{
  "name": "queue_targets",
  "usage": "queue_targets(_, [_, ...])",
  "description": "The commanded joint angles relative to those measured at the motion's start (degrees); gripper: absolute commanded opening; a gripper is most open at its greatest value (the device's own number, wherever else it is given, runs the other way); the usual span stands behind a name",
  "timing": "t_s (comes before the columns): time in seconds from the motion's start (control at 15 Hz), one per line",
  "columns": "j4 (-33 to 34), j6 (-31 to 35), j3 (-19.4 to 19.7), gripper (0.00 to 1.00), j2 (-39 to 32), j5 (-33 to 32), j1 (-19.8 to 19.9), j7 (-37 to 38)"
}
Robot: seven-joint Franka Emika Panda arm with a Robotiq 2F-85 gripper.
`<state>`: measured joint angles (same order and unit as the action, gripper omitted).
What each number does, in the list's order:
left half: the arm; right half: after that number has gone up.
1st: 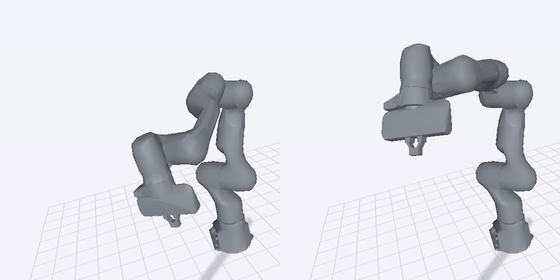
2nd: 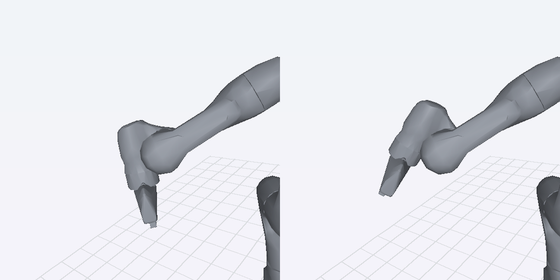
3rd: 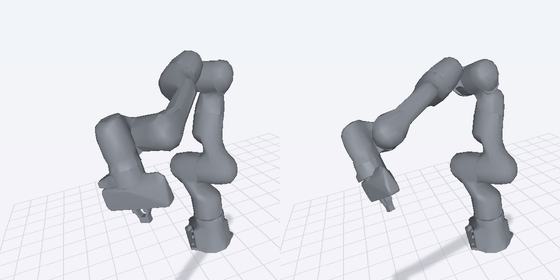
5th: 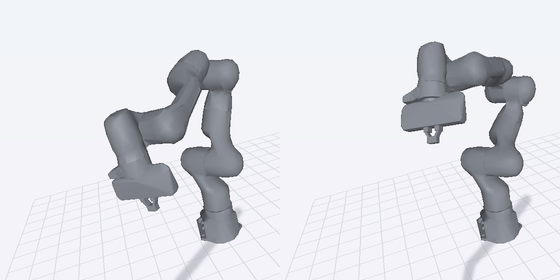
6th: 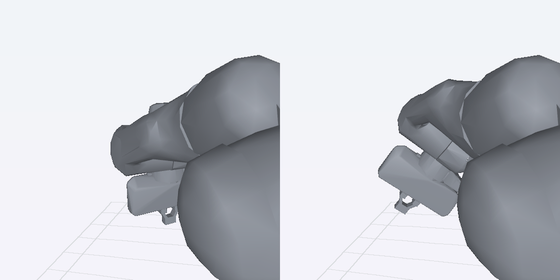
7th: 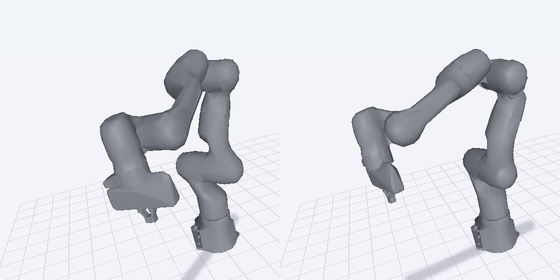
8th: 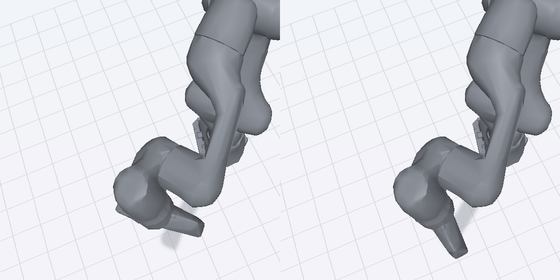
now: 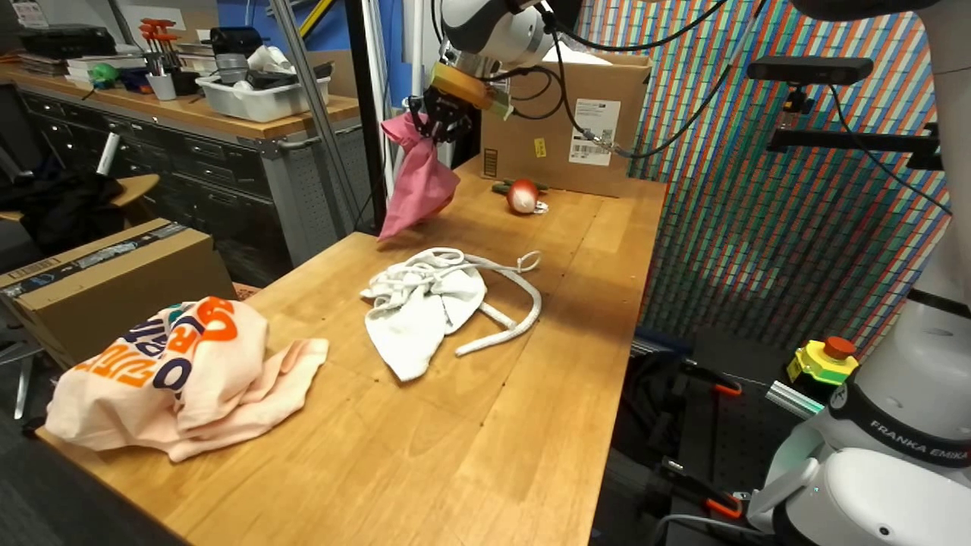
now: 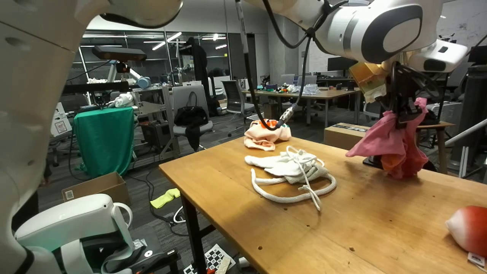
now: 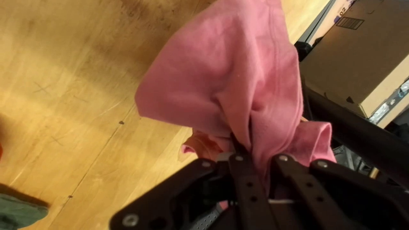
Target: Pick up the toy, rope and the clothes and put them around the table.
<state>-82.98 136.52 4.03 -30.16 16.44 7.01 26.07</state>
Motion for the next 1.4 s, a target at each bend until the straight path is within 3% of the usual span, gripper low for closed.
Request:
queue_targets(0.0, [1.7, 1.4, 1.3, 0.1, -1.0, -0.6, -0.6, 0.9])
queue_targets(0.27, [1.9, 1.6, 2.2, 0.1, -1.5, -1.2, -0.8, 1.6])
queue_targets(0.33, [2.0, 1.3, 2.4, 0.3, -1.6, -1.5, -0.9, 1.5])
queue_targets(0.93, [1.9, 0.1, 3.3, 0.97, -1.6, -4.8, -1.8, 1.4])
queue_targets(1.33, [-0.2, -6.5, 2.9, 1.0, 1.3, -8.8, -3.5, -0.7])
